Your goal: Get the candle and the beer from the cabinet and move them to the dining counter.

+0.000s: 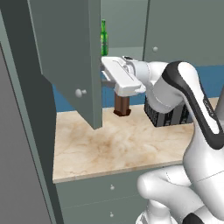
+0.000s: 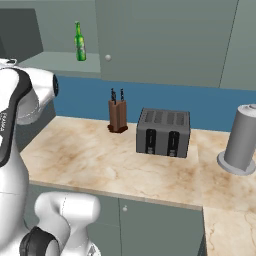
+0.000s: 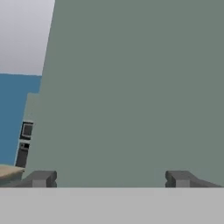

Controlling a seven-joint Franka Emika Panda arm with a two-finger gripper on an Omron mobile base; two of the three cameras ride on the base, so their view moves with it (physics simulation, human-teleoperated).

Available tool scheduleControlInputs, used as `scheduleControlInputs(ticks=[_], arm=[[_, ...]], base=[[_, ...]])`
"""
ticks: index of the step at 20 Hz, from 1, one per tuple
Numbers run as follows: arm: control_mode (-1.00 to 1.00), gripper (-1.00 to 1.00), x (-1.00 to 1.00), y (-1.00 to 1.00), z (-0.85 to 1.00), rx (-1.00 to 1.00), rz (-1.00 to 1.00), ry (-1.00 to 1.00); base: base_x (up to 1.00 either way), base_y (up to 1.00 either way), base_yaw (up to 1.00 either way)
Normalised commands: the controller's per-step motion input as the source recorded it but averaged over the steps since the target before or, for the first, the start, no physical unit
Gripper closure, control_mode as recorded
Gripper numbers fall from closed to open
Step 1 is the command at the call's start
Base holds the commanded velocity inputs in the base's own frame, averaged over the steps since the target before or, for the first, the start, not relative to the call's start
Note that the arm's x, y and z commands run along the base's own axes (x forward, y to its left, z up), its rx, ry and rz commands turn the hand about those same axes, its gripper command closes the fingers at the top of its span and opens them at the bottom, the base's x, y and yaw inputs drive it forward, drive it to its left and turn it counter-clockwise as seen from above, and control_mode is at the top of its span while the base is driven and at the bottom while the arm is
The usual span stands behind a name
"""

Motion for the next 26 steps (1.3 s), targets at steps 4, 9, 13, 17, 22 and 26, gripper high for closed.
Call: scheduleControlInputs(ticks=[4,9,13,17,22,26], arm=[[-1.0,-1.0,0.13,0.46,0.0,0.0,0.06,0.08],[-1.0,-1.0,0.0,0.46,0.0,0.0,0.06,0.07],[-1.0,-1.0,0.0,0.45,0.0,0.0,0.0,0.04],[-1.0,-1.0,0.0,0.4,0.0,0.0,0.01,0.01],[-1.0,-1.0,0.0,0.42,0.0,0.0,0.01,0.0],[-1.0,-1.0,0.0,0.42,0.0,-0.01,0.0,0.0]], base=[[0.0,0.0,0.0],[0.0,0.0,0.0],[0.0,0.0,0.0],[0.0,0.0,0.0],[0.0,0.0,0.0],[0.0,0.0,0.0]])
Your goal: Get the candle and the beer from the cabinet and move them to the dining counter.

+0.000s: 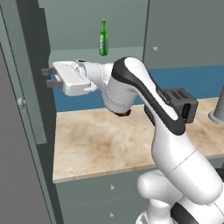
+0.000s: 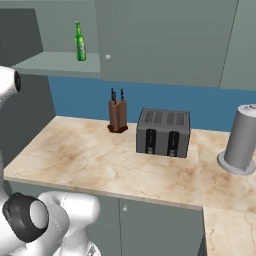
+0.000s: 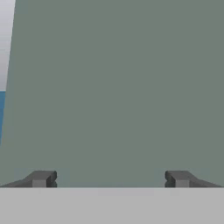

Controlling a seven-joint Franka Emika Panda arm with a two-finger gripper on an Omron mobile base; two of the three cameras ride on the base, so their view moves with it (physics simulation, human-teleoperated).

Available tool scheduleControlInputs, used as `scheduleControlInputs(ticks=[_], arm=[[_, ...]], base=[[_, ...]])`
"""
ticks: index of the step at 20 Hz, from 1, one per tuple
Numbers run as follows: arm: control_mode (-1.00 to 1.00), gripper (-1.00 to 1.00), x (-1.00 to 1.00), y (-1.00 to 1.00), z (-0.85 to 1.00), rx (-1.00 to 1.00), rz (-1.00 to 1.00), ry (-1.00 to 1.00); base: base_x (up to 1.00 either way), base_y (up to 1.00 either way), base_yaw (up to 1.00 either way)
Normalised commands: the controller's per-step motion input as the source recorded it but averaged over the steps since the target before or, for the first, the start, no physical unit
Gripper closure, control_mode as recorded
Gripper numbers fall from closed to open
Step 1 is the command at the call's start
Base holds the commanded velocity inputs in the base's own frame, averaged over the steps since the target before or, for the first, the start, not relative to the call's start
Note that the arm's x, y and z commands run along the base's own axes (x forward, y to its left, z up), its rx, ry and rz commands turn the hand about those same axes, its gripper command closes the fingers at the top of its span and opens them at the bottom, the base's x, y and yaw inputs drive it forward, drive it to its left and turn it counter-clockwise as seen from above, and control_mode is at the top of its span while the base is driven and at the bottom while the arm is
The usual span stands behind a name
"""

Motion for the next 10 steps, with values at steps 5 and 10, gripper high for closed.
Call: scheduleControlInputs(ticks=[5,10], arm=[[-1.0,-1.0,0.01,0.52,0.0,-0.04,0.0,0.0],[-1.0,-1.0,0.0,0.44,0.0,-0.01,0.0,0.0]], base=[[0.0,0.0,0.0],[0.0,0.0,0.0]])
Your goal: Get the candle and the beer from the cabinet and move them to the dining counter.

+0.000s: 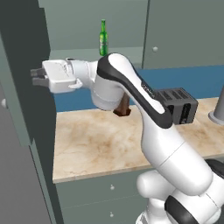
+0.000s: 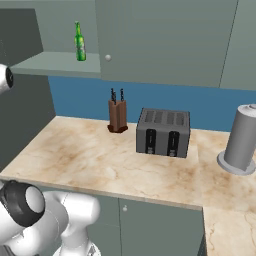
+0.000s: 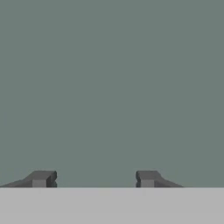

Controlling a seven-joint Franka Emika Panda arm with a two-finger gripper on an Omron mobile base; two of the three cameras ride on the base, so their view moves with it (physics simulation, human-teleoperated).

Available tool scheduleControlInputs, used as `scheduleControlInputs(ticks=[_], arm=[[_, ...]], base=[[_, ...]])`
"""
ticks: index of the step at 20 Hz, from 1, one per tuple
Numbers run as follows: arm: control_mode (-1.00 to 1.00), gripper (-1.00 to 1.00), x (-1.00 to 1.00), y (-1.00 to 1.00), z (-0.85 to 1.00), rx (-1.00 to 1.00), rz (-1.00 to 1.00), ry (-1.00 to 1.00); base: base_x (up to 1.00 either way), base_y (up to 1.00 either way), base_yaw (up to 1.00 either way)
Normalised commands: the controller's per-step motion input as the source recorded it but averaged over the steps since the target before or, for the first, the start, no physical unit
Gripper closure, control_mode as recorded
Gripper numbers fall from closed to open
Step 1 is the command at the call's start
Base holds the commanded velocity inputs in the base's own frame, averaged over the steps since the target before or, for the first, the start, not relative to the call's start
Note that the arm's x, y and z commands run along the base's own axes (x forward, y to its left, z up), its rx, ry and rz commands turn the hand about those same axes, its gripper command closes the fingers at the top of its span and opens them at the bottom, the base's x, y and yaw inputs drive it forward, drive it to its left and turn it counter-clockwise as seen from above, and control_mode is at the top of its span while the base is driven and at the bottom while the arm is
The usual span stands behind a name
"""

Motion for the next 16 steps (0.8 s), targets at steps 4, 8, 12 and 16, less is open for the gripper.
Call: scheduleControlInputs(ticks=[4,8,12,16], arm=[[-1.0,-1.0,0.0,0.28,0.0,-0.01,0.0,0.0],[-1.0,-1.0,0.0,-0.13,0.07,-0.02,0.0,0.0],[-1.0,-1.0,0.0,-0.42,0.14,-0.06,-0.07,0.0],[-1.0,-1.0,-0.02,-0.52,0.13,-0.09,-0.14,0.0]], base=[[0.0,0.0,0.0],[0.0,0.0,0.0],[0.0,0.0,0.0],[0.0,0.0,0.0]])
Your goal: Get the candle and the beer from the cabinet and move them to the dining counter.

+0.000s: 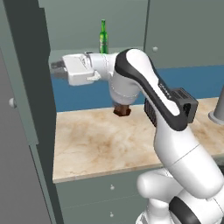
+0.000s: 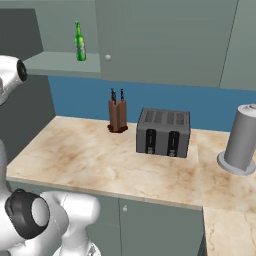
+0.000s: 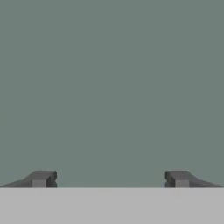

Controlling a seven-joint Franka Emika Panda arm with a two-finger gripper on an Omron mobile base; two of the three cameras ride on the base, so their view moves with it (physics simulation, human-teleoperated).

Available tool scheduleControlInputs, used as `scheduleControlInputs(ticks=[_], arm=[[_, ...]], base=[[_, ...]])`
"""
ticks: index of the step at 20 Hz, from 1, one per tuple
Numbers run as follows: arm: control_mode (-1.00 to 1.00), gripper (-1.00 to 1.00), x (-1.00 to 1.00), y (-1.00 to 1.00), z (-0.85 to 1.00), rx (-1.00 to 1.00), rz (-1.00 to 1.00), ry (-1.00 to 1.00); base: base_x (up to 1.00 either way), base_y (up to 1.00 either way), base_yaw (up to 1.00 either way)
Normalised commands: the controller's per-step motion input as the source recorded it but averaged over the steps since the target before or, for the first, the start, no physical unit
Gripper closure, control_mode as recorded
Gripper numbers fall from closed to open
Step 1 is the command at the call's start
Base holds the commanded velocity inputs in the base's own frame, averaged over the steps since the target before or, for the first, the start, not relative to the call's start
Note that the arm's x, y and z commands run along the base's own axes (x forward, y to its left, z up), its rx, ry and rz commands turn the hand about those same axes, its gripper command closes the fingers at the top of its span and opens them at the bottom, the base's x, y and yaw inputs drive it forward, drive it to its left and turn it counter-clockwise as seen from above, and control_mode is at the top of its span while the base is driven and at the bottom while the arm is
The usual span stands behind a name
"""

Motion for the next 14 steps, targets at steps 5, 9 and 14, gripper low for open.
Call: scheduleControlInputs(ticks=[5,9,14], arm=[[-1.0,-1.0,-0.06,-0.55,0.15,-0.09,-0.19,0.0],[-1.0,-1.0,-0.13,-0.57,0.09,-0.1,-0.23,0.0],[-1.0,-1.0,-0.12,-0.51,0.01,-0.11,-0.26,0.0]], base=[[0.0,0.0,0.0],[0.0,0.0,0.0],[0.0,0.0,0.0]])
